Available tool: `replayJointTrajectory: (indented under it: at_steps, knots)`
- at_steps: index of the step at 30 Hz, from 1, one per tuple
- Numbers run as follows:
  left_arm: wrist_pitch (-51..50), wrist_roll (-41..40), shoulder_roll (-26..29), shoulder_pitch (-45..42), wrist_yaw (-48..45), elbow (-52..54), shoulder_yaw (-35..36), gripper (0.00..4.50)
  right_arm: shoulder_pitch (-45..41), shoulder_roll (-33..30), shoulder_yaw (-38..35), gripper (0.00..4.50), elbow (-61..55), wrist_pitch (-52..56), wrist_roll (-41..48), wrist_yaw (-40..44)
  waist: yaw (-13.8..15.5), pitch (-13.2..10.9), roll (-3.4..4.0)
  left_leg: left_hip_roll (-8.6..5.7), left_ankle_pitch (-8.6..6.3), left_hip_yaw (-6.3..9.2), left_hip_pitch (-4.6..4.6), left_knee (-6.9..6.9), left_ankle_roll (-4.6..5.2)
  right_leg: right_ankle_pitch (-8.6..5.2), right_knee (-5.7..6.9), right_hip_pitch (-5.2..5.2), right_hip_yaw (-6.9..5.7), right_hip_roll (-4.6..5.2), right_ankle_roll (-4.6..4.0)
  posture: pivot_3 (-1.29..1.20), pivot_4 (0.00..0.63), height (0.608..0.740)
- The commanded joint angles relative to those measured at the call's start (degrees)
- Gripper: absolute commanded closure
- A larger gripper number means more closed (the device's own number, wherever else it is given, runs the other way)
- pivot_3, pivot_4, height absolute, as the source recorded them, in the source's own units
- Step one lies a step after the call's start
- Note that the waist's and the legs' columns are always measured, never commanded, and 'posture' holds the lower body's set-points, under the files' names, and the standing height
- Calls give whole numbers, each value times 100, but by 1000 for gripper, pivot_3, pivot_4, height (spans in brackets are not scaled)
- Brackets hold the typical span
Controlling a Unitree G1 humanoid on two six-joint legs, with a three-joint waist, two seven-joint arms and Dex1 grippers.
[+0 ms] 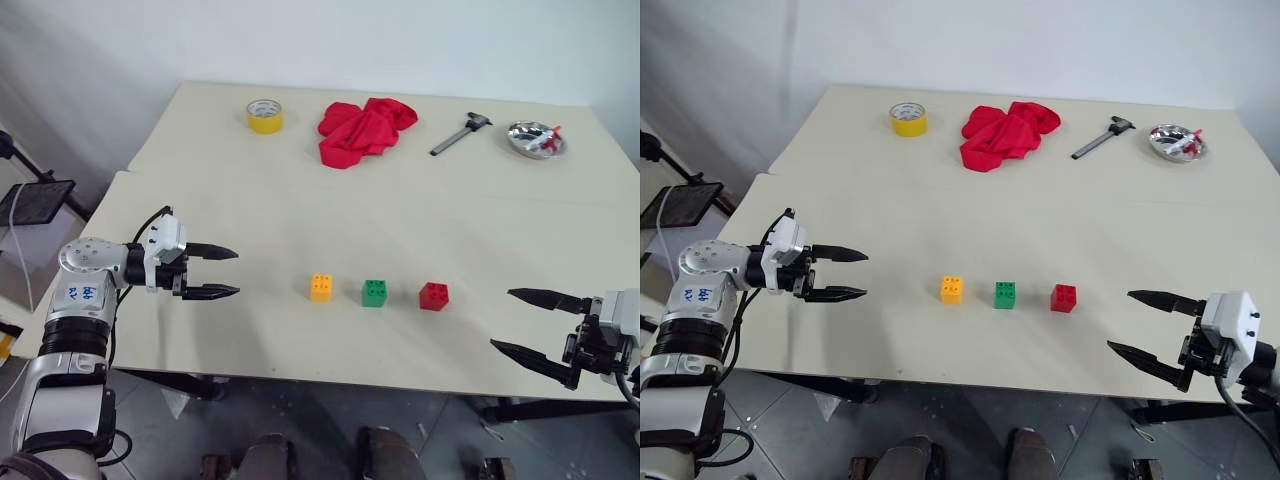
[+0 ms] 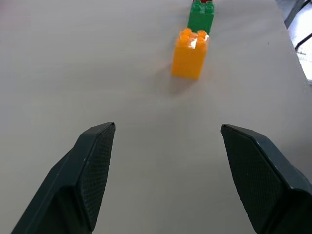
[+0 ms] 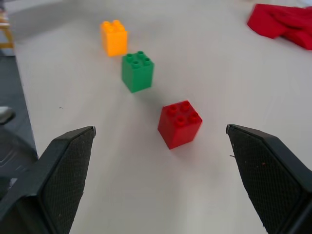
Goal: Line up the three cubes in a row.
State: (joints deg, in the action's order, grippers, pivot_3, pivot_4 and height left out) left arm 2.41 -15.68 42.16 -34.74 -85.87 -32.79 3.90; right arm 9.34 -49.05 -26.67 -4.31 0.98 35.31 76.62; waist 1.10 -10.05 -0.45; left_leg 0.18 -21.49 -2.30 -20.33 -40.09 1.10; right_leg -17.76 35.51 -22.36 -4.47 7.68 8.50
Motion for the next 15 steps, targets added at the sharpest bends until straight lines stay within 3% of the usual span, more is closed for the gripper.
replayJointTrajectory:
  at_steps: [1,8,15]
  knots:
    - [-39,-173,211,466,70,589,188,805,-522,-187,199,0,492,-306,-38,605,-5,-2,3,0,0,-2,0,0,0,0,0,-1,0,0,0,0,150,740]
    - [-229,-274,118,904,613,1300,274,805,-1392,-185,605,0,1142,-376,-182,977,26,-4,6,4,0,4,-1,-2,-2,0,4,-2,-8,2,0,0,150,740]
    - [-734,-564,111,1172,913,1964,385,805,-1639,-57,731,0,1522,-534,-293,969,6,-5,7,5,0,1,-2,0,-2,0,3,-4,-11,2,0,0,150,740]
